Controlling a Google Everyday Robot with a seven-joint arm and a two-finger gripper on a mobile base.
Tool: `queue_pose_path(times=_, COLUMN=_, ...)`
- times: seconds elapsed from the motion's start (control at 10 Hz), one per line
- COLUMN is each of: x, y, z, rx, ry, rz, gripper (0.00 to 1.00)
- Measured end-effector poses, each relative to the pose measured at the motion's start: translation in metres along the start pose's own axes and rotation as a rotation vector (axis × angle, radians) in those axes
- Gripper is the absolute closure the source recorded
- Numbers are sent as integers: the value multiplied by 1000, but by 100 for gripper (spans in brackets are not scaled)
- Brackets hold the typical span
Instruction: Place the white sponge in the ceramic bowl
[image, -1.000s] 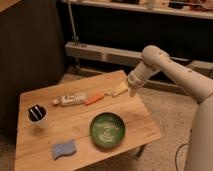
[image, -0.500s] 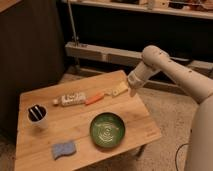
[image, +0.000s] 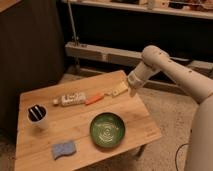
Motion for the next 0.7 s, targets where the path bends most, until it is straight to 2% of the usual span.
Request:
queue_pose_path(times=0.5, x=-1, y=0, z=-1, rx=2, ry=-3, rz=-7, gripper=20)
queue_pose_path(times=0.6, x=-4, y=7, z=-3, rx=9, ry=-31, rz=-43, gripper=20)
queue_pose_path(times=0.7, x=-7, y=22, z=-6, rx=10, ry=-83, rz=-130, gripper=20)
